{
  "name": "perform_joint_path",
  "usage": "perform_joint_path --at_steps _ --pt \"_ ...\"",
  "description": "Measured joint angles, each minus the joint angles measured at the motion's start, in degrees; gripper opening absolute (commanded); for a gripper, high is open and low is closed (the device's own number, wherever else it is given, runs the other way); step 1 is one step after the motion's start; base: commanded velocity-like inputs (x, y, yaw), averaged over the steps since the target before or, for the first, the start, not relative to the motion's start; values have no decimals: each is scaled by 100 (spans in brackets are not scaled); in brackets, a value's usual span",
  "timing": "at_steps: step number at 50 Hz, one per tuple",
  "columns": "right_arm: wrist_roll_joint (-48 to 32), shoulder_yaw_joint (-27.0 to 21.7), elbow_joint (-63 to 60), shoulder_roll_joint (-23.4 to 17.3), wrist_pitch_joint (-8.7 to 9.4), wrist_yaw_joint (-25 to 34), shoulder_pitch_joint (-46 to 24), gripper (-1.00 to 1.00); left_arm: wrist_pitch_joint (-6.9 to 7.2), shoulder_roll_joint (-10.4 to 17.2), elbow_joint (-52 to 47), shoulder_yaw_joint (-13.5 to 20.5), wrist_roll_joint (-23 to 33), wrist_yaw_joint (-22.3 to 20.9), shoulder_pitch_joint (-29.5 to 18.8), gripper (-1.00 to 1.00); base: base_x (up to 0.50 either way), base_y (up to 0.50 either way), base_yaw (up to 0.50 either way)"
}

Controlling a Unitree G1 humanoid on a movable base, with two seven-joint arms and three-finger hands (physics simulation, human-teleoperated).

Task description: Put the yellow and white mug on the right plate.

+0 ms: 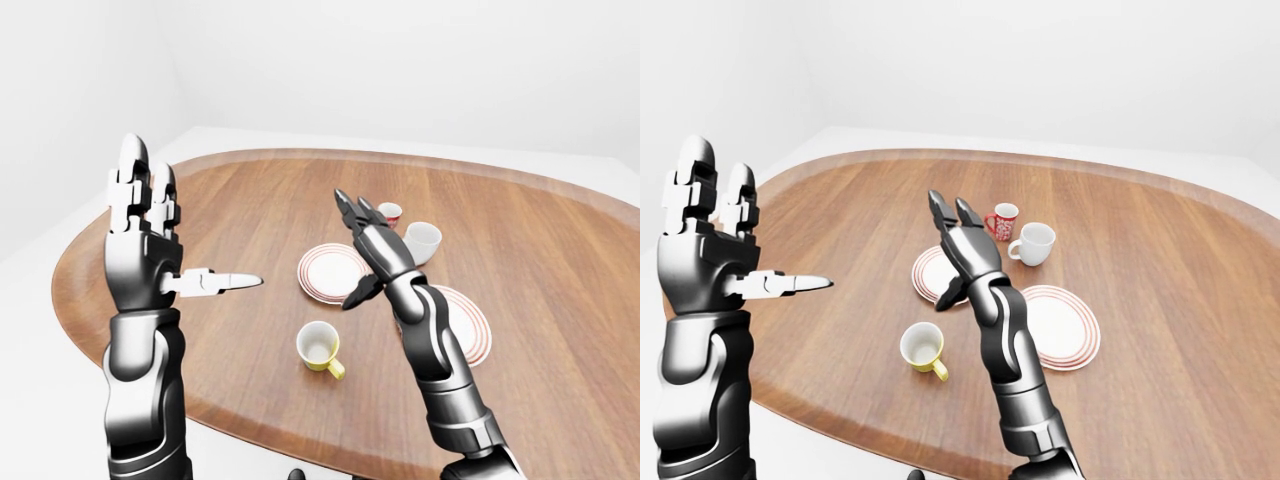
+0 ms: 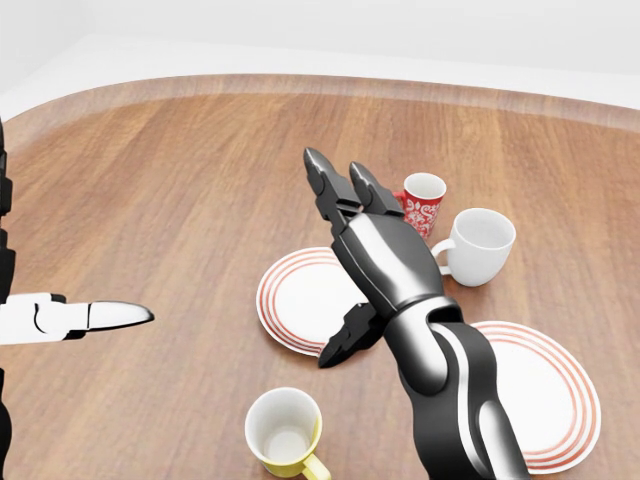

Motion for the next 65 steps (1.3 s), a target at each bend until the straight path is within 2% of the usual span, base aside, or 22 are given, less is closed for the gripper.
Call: perform_joint_path --at_steps 39,65 --pt "-215 572 613 464 0 -390 397 100 0 136 19 148 -142 50 -148 100 0 0 0" --pt "-244 896 1045 561 0 -842 935 100 0 178 50 184 -191 77 -188 100 0 0 0"
